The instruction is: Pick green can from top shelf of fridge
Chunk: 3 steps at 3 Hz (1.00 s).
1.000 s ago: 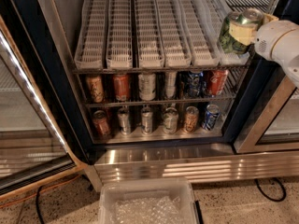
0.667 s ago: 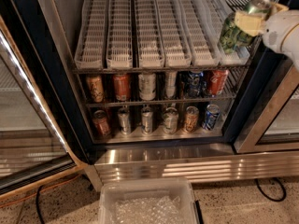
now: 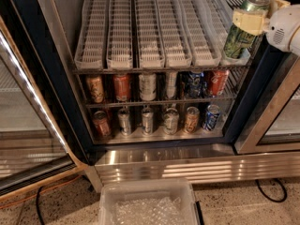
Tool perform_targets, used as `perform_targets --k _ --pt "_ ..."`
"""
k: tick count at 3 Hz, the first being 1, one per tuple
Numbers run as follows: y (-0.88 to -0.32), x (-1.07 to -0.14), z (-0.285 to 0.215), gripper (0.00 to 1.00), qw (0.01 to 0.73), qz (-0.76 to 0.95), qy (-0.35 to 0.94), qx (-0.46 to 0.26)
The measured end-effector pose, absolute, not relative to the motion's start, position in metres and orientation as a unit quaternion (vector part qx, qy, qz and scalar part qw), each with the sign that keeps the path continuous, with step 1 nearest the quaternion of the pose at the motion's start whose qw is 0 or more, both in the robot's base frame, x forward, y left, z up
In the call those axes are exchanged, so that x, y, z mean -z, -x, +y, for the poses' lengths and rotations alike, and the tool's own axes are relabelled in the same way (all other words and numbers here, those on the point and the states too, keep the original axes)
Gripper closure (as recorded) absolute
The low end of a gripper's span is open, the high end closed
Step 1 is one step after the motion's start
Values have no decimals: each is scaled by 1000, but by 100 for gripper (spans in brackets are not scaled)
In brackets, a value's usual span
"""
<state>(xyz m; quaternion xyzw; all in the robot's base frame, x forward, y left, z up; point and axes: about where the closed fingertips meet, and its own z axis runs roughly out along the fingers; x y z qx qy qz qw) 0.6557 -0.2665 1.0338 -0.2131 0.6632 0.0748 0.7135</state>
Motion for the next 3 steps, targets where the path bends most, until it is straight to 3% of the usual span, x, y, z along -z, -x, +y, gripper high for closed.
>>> perform_targets --k 3 --pt "-548 -1019 -226 100 658 671 316 -128"
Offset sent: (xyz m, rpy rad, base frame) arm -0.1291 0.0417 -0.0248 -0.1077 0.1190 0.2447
